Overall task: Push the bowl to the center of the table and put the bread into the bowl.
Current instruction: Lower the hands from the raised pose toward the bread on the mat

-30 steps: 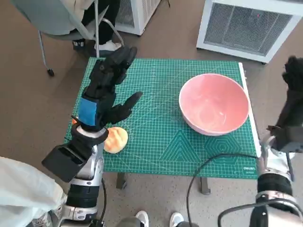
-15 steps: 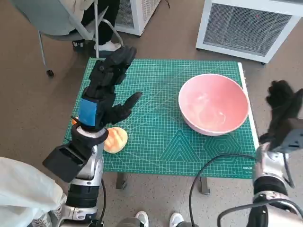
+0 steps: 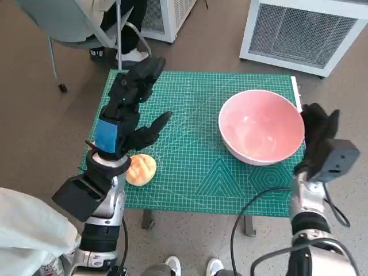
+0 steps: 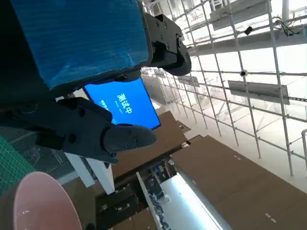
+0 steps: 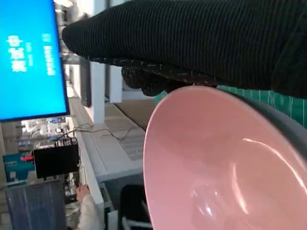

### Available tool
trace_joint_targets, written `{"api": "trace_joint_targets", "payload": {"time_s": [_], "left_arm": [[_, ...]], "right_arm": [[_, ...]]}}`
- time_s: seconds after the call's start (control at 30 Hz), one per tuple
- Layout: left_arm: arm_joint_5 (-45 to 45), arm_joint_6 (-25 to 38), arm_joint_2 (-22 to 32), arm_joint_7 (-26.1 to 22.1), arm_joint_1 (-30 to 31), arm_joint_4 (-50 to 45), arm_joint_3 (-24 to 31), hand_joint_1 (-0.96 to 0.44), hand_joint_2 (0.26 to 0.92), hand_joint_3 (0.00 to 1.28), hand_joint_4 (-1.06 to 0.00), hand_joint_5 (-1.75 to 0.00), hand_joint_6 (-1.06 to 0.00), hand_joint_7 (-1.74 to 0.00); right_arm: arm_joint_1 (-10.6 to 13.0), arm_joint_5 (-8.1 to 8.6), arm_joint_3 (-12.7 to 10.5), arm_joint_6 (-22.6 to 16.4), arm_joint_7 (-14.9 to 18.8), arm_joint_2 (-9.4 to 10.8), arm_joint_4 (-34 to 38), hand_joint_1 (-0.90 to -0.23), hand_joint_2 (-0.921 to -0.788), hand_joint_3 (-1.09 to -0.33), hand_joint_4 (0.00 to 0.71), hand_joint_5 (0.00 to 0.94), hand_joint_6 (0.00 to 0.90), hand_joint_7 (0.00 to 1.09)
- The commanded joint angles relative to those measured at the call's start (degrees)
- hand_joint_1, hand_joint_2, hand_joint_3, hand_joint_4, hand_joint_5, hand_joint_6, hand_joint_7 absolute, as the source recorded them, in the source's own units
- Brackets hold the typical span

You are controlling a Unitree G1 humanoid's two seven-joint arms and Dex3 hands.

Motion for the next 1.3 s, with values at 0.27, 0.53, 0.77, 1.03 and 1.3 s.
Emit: {"api": "trace_joint_targets", "payload": {"time_s": [0.27, 0.53, 0.77, 1.03, 1.3], "left_arm": [[0.28, 0.0, 1.27, 0.12, 0.97, -0.92, 0.59, -0.32, 0.921, 0.35, -0.34, 0.0, -0.22, -0.43], [-0.37, -0.02, 1.73, -0.21, 1.57, -1.23, 0.69, -0.33, 0.921, 0.35, -0.34, 0.0, -0.22, -0.42], [-0.66, -0.28, 1.99, -0.31, 2.29, -1.58, 0.94, -0.33, 0.921, 0.34, -0.35, 0.0, -0.25, -0.37], [-1.12, -0.67, 2.41, -0.63, 2.83, -1.4, 1.62, -0.33, 0.921, 0.35, -0.35, 0.0, -0.3, -0.25], [-1.41, -1.33, 2.73, -0.7, 3.47, -0.91, 2.28, -0.34, 0.921, 0.34, -0.35, 0.0, -0.32, -0.21]], "right_arm": [[-2.98, 0.92, -1.43, 4.18, -0.26, 3.66, 1.24, -0.433, -0.921, -0.861, 0.259, 0.045, 0.057, 0.63], [-5.01, 1.3, -2.11, 5.84, -0.38, 5.52, 1.36, -0.414, -0.921, -0.878, 0.26, 0.04, 0.044, 0.63], [-6.49, 0.12, -1.36, 7.35, -1.07, 6.76, 1.54, -0.42, -0.921, -0.878, 0.261, 0.038, 0.055, 0.64], [-7.66, -2.28, 0.99, 8.47, -2.23, 7.7, 1.82, -0.427, -0.921, -0.871, 0.275, 0.042, 0.05, 0.65], [-8.84, -1.83, 0.85, 10.1, -0.63, 8.49, 2.07, -0.436, -0.921, -0.871, 0.276, 0.038, 0.044, 0.66]]}}
